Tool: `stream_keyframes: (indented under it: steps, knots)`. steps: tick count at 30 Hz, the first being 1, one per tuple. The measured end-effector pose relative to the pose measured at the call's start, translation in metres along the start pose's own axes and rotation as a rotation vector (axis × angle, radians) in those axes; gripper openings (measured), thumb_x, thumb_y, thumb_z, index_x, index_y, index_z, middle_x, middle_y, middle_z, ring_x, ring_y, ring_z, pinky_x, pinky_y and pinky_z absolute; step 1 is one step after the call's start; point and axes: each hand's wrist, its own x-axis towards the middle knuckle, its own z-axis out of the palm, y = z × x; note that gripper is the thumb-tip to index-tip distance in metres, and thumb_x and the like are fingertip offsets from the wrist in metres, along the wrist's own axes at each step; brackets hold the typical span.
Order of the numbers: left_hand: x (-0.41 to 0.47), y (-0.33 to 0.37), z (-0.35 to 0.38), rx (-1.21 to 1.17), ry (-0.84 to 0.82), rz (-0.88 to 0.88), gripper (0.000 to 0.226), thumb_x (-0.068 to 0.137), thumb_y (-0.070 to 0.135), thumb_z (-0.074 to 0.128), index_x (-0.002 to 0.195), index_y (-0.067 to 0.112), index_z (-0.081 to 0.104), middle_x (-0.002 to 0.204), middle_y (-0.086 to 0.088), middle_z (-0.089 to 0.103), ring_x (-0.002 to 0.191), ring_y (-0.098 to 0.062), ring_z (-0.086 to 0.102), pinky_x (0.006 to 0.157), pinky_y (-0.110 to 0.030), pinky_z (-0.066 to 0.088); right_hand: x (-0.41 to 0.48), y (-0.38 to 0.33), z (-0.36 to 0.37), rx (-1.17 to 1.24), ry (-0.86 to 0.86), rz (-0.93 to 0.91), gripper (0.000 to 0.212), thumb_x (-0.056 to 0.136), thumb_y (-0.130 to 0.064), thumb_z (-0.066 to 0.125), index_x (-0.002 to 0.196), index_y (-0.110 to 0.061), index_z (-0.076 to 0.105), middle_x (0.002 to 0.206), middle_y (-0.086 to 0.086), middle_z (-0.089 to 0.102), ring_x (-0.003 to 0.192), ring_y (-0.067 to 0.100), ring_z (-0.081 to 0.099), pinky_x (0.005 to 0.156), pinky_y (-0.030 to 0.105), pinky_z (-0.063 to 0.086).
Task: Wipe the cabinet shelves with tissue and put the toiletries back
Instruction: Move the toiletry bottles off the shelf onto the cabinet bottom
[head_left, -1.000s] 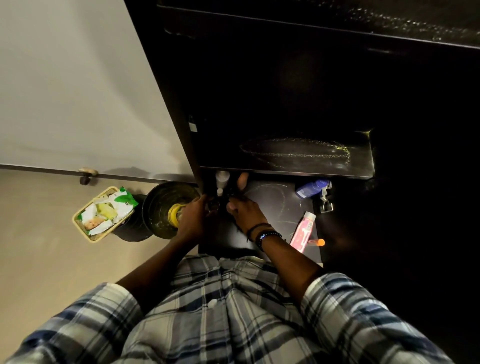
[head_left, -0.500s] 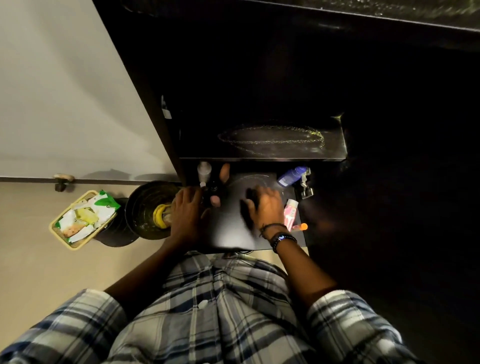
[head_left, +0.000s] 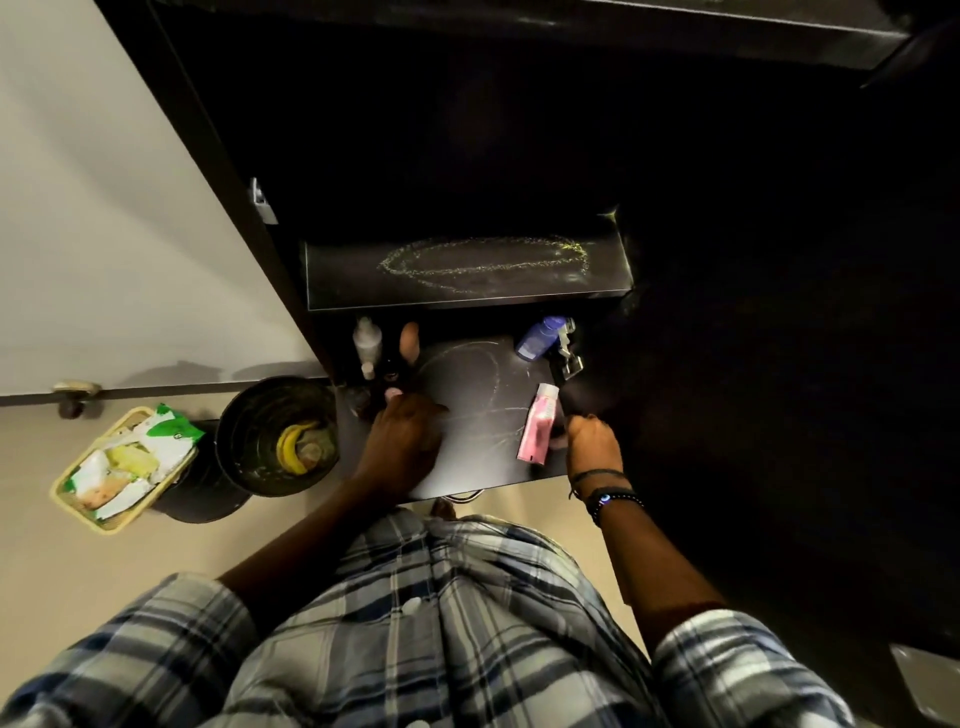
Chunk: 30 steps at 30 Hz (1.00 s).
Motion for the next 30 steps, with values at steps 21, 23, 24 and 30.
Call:
stream_keyframes:
  steps: [21,23,24,30]
  knots:
    - [-0.011,0.033,0.004,-0.228,-0.046,-0.092,0.018,0.084,0.033,0.057,0.077,0.017,0.057,0.079,-0.004,0.062,0.077,-0.027,0.060,0.063,-0.025,0.035,-0.002,-0.038,-0.012,0.877,-0.124,-0.122,0.026,0.081,-0.019,0.073,0.102,-0.005,0.067,0.077,0.008,0.064,0.064,0.003,0.058,0.070,0.014,0.052]
    - [-0.017,0.023,0.007,-0.233,-0.031,-0.184,0.028,0.083,0.042,0.053,0.072,0.017,0.053,0.071,-0.001,0.059,0.070,-0.031,0.060,0.058,-0.030,0.040,0.019,-0.023,0.010,0.697,-0.053,0.162,0.030,0.080,-0.026,0.071,0.103,-0.007,0.068,0.097,0.014,0.070,0.089,0.023,0.068,0.083,0.031,0.054]
    - [-0.020,0.018,0.008,-0.244,-0.005,-0.205,0.030,0.083,0.045,0.050,0.073,0.017,0.054,0.072,-0.002,0.061,0.069,-0.032,0.061,0.057,-0.033,0.044,0.025,-0.017,0.020,0.575,-0.078,0.260,0.035,0.082,-0.029,0.068,0.107,-0.006,0.066,0.108,0.019,0.068,0.102,0.033,0.064,0.088,0.037,0.051]
    - [-0.041,0.000,-0.008,-0.239,0.097,-0.315,0.020,0.085,0.025,0.064,0.104,0.019,0.059,0.084,-0.008,0.068,0.077,-0.027,0.063,0.063,-0.035,0.048,0.033,-0.014,0.059,0.486,-0.123,0.309,0.048,0.087,-0.033,0.061,0.116,0.003,0.049,0.118,0.024,0.060,0.110,0.040,0.057,0.087,0.041,0.047]
